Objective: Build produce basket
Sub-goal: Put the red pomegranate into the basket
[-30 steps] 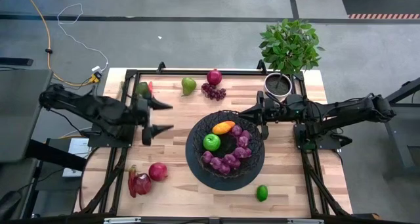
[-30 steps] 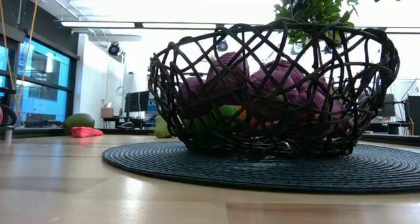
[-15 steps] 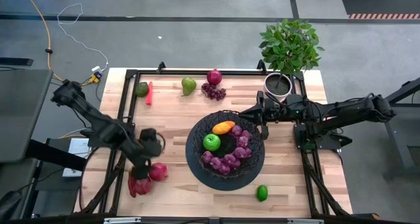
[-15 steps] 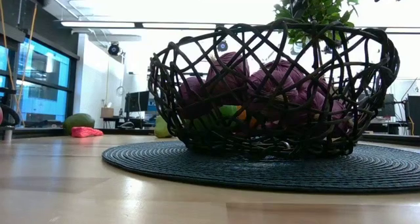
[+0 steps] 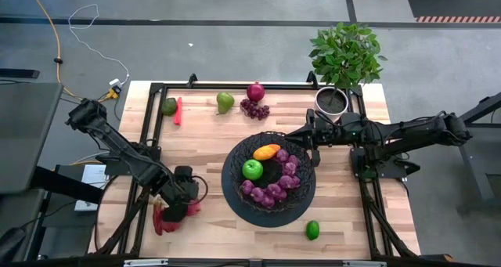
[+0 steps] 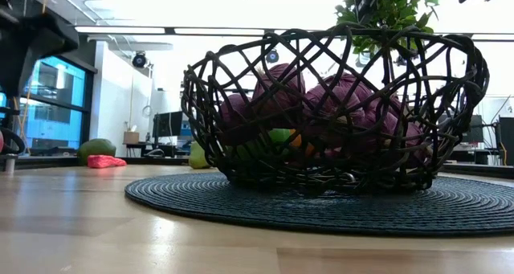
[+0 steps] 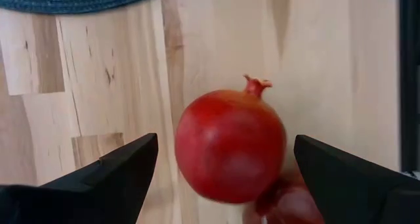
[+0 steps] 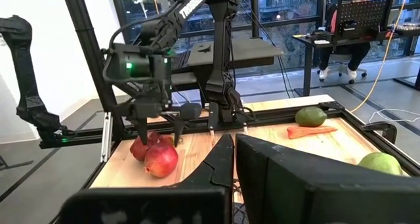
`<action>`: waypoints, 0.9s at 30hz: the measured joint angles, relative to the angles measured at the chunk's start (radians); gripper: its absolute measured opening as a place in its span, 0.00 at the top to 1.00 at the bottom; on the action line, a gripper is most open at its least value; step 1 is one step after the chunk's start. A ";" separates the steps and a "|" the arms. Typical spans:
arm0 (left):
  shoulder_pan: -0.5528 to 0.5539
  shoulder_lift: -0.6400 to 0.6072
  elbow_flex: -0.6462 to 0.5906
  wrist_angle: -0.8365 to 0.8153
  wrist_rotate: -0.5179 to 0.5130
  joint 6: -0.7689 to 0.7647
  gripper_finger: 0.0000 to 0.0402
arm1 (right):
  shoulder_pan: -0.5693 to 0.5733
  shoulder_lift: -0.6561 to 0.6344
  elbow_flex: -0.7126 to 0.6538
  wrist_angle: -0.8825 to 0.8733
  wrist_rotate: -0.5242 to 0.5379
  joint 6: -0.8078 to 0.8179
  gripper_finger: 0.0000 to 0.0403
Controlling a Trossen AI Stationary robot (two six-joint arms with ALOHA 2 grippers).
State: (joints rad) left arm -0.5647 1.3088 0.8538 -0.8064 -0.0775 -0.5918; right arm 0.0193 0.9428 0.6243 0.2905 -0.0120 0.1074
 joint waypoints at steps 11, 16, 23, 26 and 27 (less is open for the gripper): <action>-0.002 0.070 -0.014 0.052 0.045 0.039 0.14 | -0.002 0.000 0.000 -0.019 0.000 -0.001 1.00; 0.003 0.080 -0.014 0.075 0.039 0.046 0.14 | -0.015 0.000 0.000 -0.025 0.000 0.007 1.00; 0.008 0.045 0.016 0.110 0.010 0.085 0.14 | -0.039 0.000 0.000 -0.027 -0.022 0.000 1.00; 0.008 0.060 0.017 0.130 0.012 0.102 0.14 | -0.053 0.000 0.001 -0.027 -0.032 0.001 1.00; 0.009 0.076 0.017 0.135 0.013 0.099 0.14 | -0.055 0.000 0.001 -0.031 -0.034 0.004 1.00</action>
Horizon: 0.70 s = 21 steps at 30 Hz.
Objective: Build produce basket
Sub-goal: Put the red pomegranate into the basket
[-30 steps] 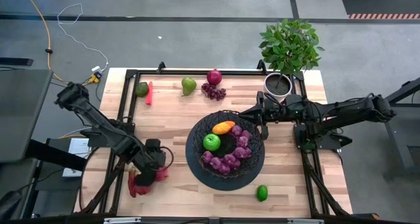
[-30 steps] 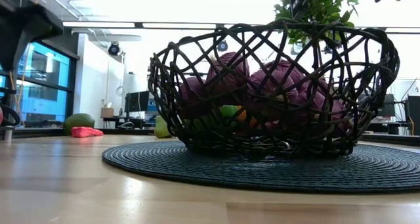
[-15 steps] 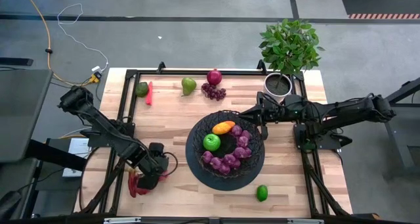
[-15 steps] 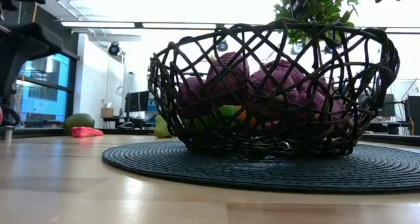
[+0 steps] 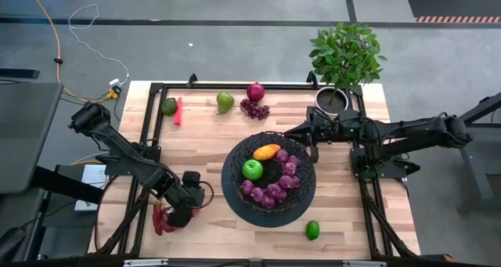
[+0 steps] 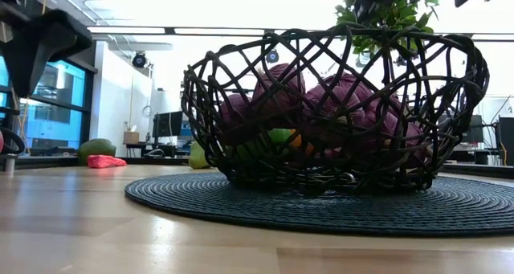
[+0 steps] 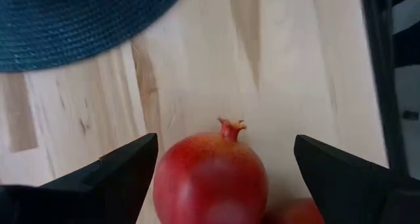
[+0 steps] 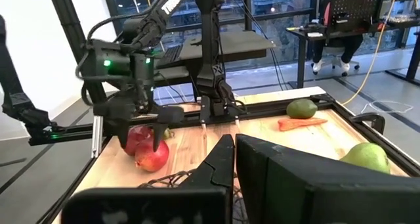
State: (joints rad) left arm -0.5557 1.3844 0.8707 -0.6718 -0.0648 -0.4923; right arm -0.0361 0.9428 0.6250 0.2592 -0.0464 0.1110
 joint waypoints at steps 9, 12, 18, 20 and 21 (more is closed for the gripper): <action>0.011 0.161 0.169 -0.075 -0.011 0.025 0.18 | -0.011 -0.001 0.000 -0.007 -0.017 0.012 1.00; 0.003 0.211 0.246 -0.140 -0.049 0.016 0.20 | -0.010 -0.002 0.000 -0.018 -0.018 0.012 1.00; -0.047 0.285 0.261 -0.182 -0.061 -0.025 0.22 | -0.010 -0.002 0.000 -0.034 -0.035 0.007 1.00; -0.064 0.313 0.261 -0.185 -0.064 -0.028 0.23 | -0.010 -0.002 0.000 -0.042 -0.043 0.003 1.00; -0.070 0.324 0.261 -0.186 -0.066 -0.028 0.24 | -0.010 -0.002 0.000 -0.042 -0.044 0.003 1.00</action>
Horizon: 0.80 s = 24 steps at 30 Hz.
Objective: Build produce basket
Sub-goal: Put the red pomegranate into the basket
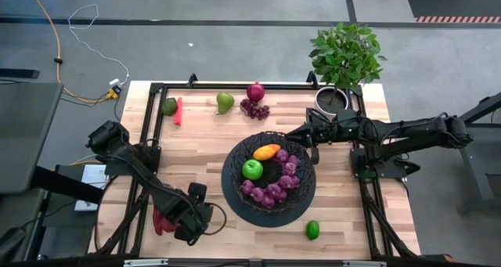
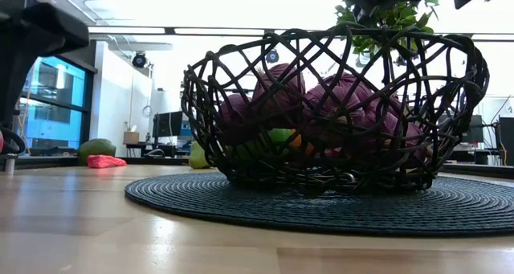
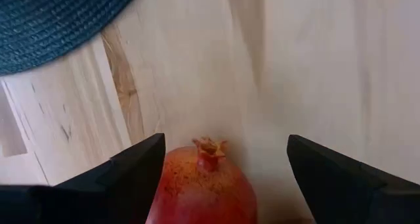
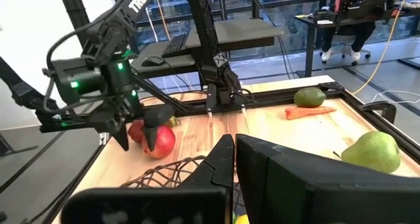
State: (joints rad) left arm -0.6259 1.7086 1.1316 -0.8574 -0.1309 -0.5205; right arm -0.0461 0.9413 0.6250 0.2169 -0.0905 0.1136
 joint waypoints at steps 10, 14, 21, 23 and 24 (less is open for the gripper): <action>-0.018 0.048 0.000 -0.036 -0.086 -0.009 0.32 | 0.000 0.000 0.000 -0.002 0.000 -0.009 1.00; -0.018 0.045 0.000 -0.040 -0.083 -0.003 0.38 | 0.000 0.000 0.000 -0.003 0.000 -0.009 1.00; -0.018 0.044 0.000 -0.040 -0.075 -0.008 0.54 | 0.000 0.000 0.000 -0.003 0.000 -0.009 1.00; -0.018 0.044 0.000 -0.040 -0.075 -0.008 0.58 | 0.000 0.000 0.000 -0.003 0.000 -0.010 1.00; -0.018 0.044 0.000 -0.040 -0.075 -0.008 0.60 | 0.000 0.000 0.000 -0.003 0.000 -0.010 1.00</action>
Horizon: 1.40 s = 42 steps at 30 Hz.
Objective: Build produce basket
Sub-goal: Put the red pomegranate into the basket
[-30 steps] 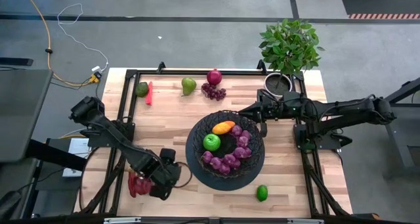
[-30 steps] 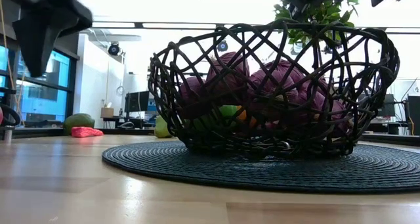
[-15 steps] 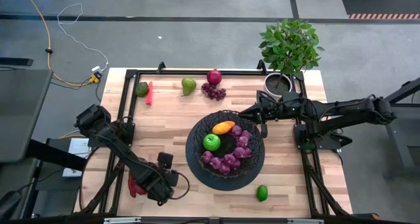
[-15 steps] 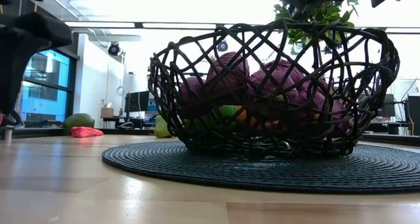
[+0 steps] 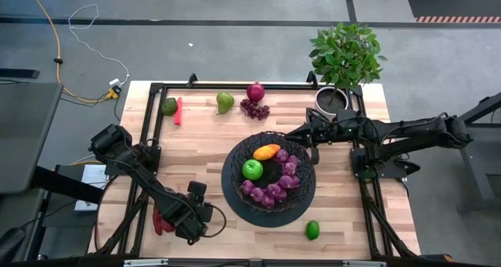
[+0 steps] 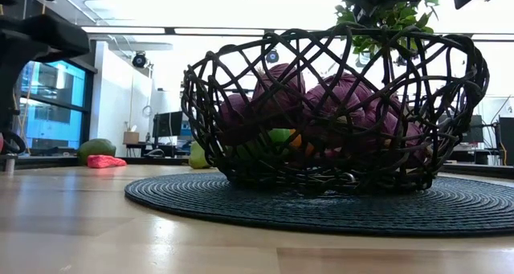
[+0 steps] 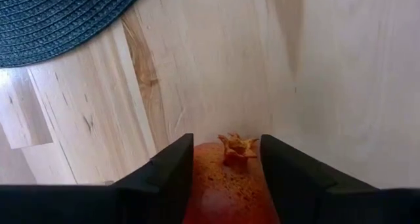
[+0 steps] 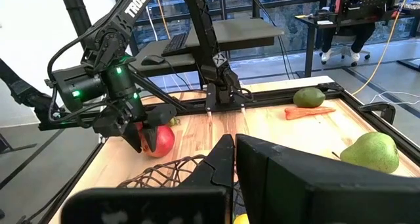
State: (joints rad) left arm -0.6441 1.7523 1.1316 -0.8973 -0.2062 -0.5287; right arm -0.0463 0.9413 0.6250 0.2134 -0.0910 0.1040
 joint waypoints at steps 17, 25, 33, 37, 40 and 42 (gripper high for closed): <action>-0.005 0.000 0.000 0.001 -0.014 0.027 0.68 | 0.000 0.000 0.000 0.000 0.000 0.000 1.00; 0.002 0.000 -0.043 0.004 0.026 0.007 0.68 | 0.000 0.000 0.000 0.000 0.000 0.002 1.00; 0.026 0.000 -0.047 0.005 0.040 0.005 0.69 | 0.000 0.000 0.000 0.000 0.000 0.003 1.00; 0.036 0.000 -0.047 0.005 0.047 0.007 0.73 | 0.000 0.000 0.000 0.000 0.000 0.003 1.00; 0.036 0.000 -0.047 0.005 0.054 0.007 0.79 | 0.000 0.000 0.000 0.000 0.000 0.004 1.00; 0.036 0.000 -0.047 0.005 0.076 0.003 0.84 | 0.000 0.000 0.000 0.000 0.000 0.003 1.00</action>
State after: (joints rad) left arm -0.6079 1.7523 1.0851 -0.8926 -0.1304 -0.5258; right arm -0.0463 0.9413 0.6247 0.2134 -0.0906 0.1074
